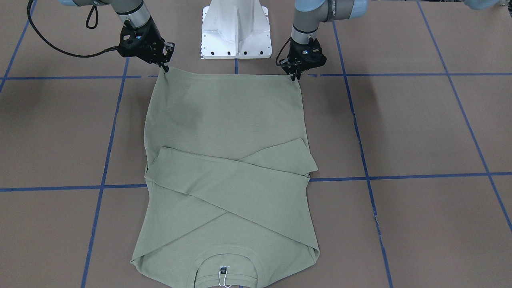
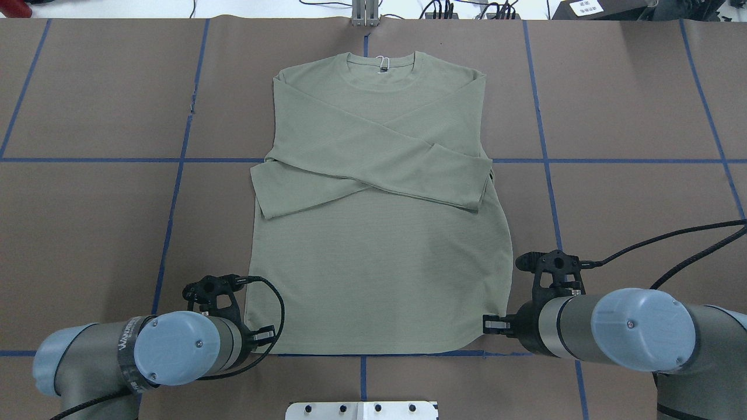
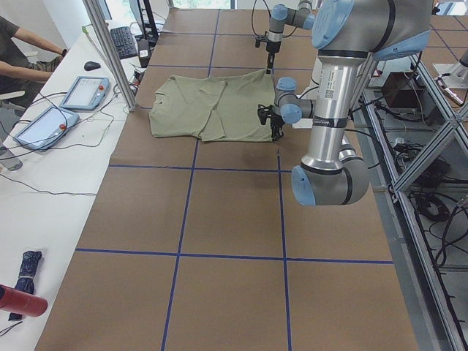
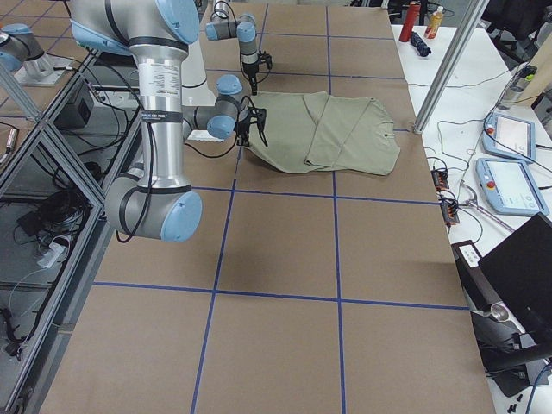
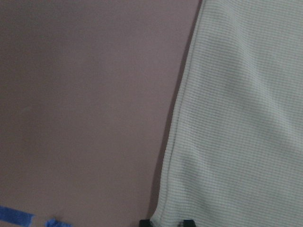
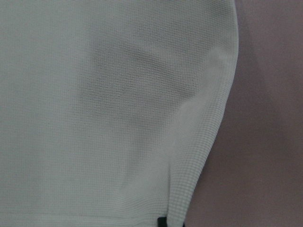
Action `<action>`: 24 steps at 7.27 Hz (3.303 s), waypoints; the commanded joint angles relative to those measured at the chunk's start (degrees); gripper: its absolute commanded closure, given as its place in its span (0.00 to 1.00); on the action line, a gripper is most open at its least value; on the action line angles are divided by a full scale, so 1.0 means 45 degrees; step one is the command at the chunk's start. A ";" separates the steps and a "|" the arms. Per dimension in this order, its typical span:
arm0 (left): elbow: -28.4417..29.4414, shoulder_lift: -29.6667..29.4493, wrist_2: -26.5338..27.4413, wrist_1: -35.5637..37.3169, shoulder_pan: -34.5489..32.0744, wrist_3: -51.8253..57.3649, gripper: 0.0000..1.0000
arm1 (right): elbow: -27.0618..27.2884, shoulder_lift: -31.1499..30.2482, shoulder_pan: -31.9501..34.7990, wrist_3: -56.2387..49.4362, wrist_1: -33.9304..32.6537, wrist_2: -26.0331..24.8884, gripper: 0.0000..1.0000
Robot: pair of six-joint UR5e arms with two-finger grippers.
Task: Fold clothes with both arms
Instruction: 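Grasp both hem corners nearest the robot with the left and right grippers, then lift the hem with both grippers and carry it over toward the collar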
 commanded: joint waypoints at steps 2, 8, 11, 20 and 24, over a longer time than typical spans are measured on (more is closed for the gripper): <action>-0.0173 -0.0083 -0.0090 0.0019 0.0000 -0.0032 1.00 | 0.0036 0.0009 0.0121 0.0000 0.0007 0.0218 1.00; -0.3777 0.0952 -0.0188 0.1239 -0.0002 -0.0032 1.00 | 0.1983 -0.0710 0.0336 0.0019 -0.0033 0.2068 1.00; -0.5756 0.0894 -0.0814 0.2363 0.1245 -0.0671 1.00 | 0.3451 -0.1299 0.0375 0.0000 -0.0013 0.4683 1.00; -0.5217 0.0545 -0.1143 0.2676 -0.1514 0.0843 1.00 | 0.1915 0.0433 0.4335 -0.0235 0.0065 0.5611 1.00; -0.3579 -0.0588 -0.1478 0.2598 -0.3882 0.1723 1.00 | -0.1537 0.3245 0.6659 -0.0371 0.0046 0.5513 1.00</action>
